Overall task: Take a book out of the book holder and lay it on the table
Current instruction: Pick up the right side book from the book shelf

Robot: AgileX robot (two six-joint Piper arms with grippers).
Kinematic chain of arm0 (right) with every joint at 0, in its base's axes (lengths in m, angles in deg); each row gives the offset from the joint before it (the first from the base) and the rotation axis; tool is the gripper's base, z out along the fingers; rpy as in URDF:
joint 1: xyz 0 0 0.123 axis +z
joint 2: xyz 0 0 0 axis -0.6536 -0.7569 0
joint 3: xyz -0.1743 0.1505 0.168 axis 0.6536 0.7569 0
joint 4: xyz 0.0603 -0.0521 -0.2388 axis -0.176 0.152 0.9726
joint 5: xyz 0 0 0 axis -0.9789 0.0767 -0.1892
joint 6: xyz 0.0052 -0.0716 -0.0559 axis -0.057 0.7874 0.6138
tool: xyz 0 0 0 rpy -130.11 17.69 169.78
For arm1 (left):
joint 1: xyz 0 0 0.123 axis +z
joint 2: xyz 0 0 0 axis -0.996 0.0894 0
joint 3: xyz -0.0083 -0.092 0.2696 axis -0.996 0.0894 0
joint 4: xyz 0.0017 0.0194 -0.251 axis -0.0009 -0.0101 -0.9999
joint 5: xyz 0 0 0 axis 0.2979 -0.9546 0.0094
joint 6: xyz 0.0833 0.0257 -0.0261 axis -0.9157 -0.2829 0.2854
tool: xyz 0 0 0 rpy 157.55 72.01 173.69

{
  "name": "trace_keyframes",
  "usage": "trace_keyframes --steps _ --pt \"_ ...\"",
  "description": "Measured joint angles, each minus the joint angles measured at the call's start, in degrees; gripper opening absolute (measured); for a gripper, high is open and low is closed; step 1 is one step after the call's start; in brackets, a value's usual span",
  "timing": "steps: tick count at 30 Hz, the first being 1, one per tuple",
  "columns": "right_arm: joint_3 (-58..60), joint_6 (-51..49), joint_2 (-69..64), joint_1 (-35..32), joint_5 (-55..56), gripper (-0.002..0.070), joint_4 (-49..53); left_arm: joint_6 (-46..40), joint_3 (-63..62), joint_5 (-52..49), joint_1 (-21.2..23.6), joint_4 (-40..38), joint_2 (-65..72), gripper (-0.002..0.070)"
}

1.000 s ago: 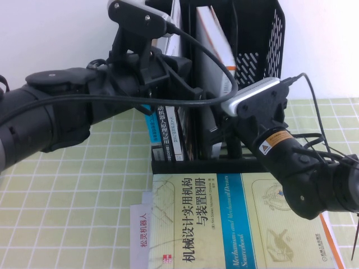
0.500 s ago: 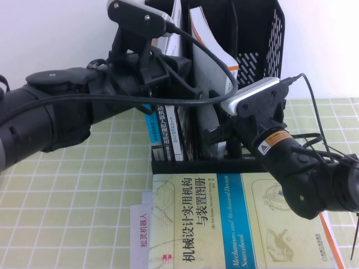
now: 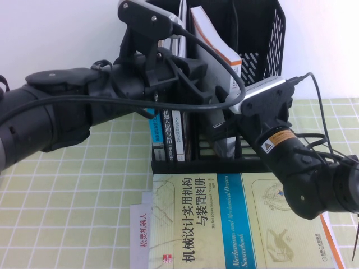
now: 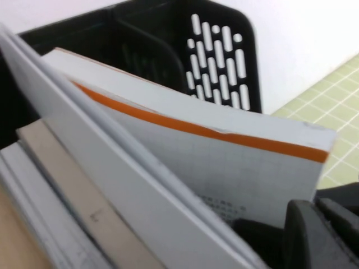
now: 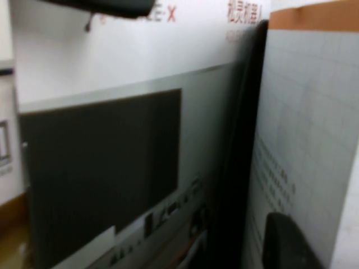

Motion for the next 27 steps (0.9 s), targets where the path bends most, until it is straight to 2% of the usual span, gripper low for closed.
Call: trace_keyframes --steps 16,27 --pt "0.3 9.3 12.6 0.4 -3.9 0.0167 -1.6 0.0 0.0 -4.8 0.0 0.2 -0.8 -0.0003" --pt "0.6 15.8 27.8 0.1 -2.7 0.0165 -1.5 0.0 0.0 -5.3 0.0 0.4 -13.9 -0.0003"
